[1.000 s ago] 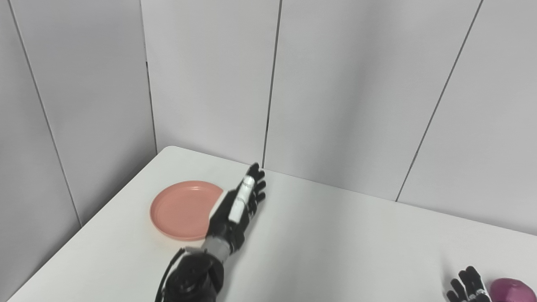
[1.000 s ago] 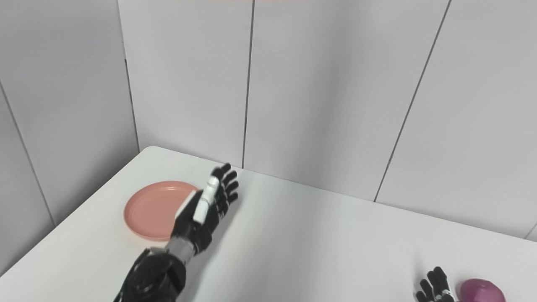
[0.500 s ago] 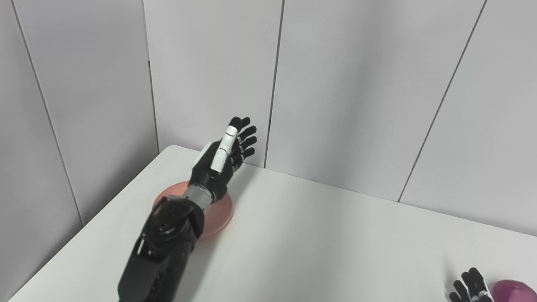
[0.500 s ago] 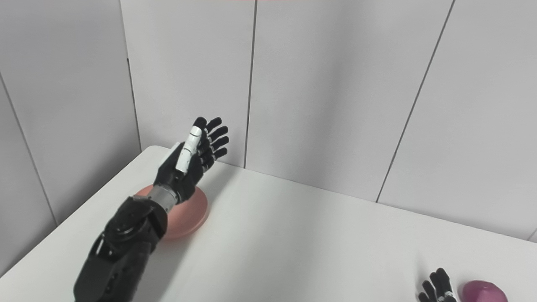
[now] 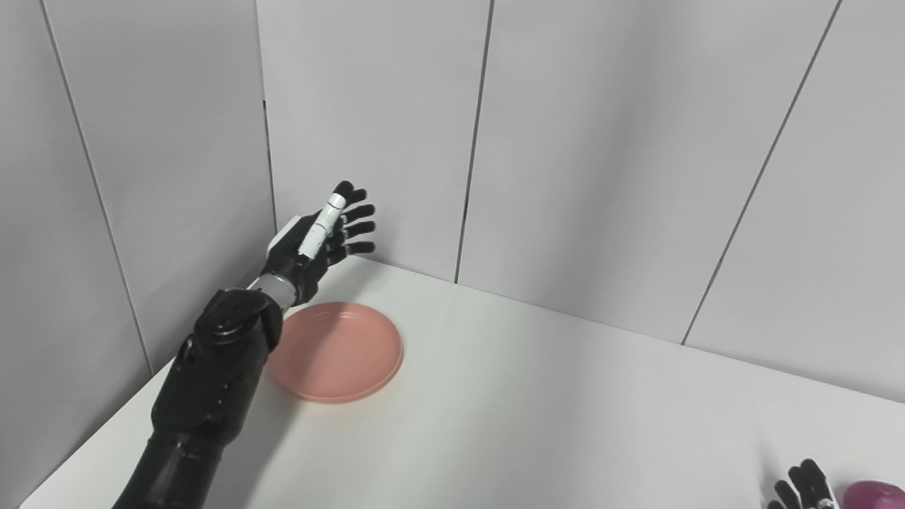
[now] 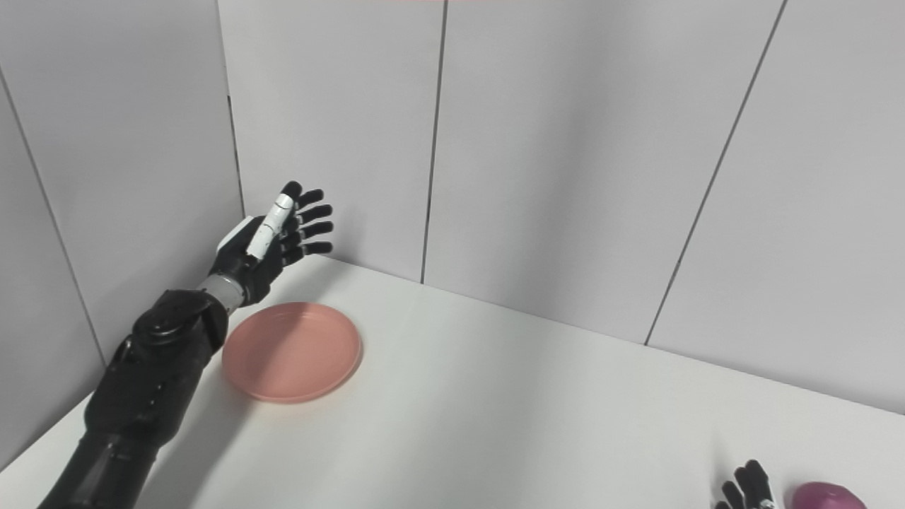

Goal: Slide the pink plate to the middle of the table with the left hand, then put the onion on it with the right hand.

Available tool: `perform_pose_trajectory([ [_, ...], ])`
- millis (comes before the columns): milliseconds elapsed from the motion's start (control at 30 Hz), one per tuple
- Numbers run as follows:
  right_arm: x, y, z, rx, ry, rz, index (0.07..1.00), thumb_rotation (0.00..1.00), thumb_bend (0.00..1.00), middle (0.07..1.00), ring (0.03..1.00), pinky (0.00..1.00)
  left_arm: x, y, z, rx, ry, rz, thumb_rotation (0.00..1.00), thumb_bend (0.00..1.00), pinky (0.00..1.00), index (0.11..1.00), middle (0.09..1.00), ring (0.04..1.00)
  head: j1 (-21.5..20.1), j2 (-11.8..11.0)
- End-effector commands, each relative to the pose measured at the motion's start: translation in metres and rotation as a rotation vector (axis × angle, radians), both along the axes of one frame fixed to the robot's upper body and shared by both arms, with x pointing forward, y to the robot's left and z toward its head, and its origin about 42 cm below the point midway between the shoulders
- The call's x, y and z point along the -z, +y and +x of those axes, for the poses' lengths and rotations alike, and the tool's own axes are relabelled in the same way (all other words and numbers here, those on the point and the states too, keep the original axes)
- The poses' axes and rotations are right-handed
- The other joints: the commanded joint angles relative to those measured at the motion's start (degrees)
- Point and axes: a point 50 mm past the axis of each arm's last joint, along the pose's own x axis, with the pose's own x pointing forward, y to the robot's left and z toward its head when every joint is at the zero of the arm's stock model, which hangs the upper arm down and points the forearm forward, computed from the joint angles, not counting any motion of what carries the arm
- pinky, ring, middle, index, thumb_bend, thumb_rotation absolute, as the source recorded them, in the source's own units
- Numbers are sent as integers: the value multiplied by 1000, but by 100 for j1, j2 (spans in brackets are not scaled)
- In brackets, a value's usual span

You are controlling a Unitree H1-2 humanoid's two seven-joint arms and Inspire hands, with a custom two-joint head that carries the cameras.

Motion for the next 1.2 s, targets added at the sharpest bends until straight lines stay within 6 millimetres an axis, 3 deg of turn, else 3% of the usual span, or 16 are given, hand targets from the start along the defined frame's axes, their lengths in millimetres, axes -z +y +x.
perform_pose_trajectory([
  [0,61,2,-45,29,209,58,1000,1000,878,1000,1000,1000,-37,12,11,-15,-133,41,856,897,831,880,868,864,8,2],
  [133,61,2,-45,33,213,55,1000,1000,861,1000,1000,1000,-25,30,15,-59,-119,45,848,899,800,876,842,842,23,-3],
  [533,60,1,-47,29,211,51,1000,1000,868,1000,1000,1000,4,69,17,-160,-69,64,871,880,831,879,854,844,52,29],
  [767,59,0,-48,30,208,41,1000,1000,900,1000,1000,1000,21,77,16,-212,-24,59,897,853,815,873,861,836,60,79],
  [1000,57,-1,-49,31,207,45,1000,1000,934,1000,1000,1000,40,85,12,-236,14,51,861,868,828,875,862,852,72,116],
  [1167,57,-2,-49,30,206,50,1000,1000,935,1000,1000,1000,56,85,9,-231,38,49,860,852,782,871,842,807,66,155],
])
